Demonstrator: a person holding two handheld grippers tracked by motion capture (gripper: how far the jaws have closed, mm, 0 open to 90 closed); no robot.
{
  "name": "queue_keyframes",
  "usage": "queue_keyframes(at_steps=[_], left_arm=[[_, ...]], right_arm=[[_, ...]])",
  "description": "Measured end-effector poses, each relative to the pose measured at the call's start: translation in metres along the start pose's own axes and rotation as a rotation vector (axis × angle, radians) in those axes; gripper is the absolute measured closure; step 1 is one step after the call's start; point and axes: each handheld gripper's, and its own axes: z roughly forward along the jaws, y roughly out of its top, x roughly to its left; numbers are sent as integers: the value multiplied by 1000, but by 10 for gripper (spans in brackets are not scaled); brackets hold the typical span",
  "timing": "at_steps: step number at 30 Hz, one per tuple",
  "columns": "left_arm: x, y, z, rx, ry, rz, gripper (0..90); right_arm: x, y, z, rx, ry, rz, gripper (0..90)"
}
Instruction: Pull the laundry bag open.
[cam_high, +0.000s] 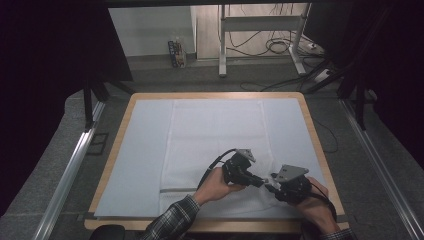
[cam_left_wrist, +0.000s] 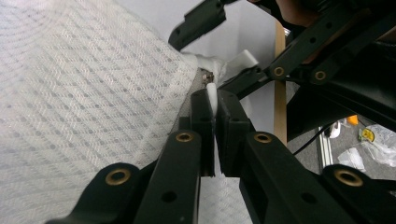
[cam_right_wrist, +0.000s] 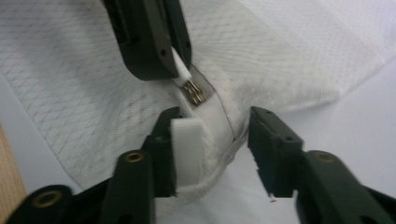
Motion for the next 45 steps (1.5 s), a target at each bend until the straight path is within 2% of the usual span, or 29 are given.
queue_keyframes(at_steps=[2, 5, 8, 10, 11, 13, 17, 20, 22, 23, 27, 30, 33, 44, 45], left_arm=[[0, 0, 2, -1, -9, -4, 871], [0, 1, 2, 6, -5, -17, 870], [-1, 0, 3, 0, 2, -13, 871], [-2, 0, 2, 1, 2, -12, 871], [0, -1, 1, 23, 1, 7, 872], [2, -1, 0, 28, -13, -10, 873], [2, -4, -5, 53, 18, 7, 874], [4, -6, -8, 53, 8, 8, 874], [2, -6, -7, 47, 19, 4, 874], [2, -6, -8, 55, 23, 18, 873], [2, -7, -9, 55, 21, 20, 873], [1, -9, -9, 65, 40, 32, 873], [1, -12, -11, 62, 47, 19, 873], [2, -17, -14, 47, 40, 8, 873], [2, -17, -14, 54, 50, 10, 873]], right_arm=[[0, 0, 1, 9, 4, -24, 662], [1, 0, 3, 22, 14, -24, 794], [2, 1, 3, 31, 18, -19, 828], [2, 1, 2, 35, 17, -10, 837], [2, 0, 1, 37, 17, -6, 840], [3, 0, 1, 40, 20, 5, 844], [3, -1, 2, 55, 10, 16, 849], [1, -4, 0, 42, 18, 32, 850], [3, -3, 0, 47, 5, 20, 849], [3, -3, 1, 48, 4, 18, 849], [3, -3, 0, 38, 10, 30, 848], [3, -3, 1, 46, 11, 41, 849], [2, -5, 1, 55, 11, 59, 849], [3, -4, 1, 50, 16, 58, 849], [3, -4, 1, 49, 17, 59, 849]])
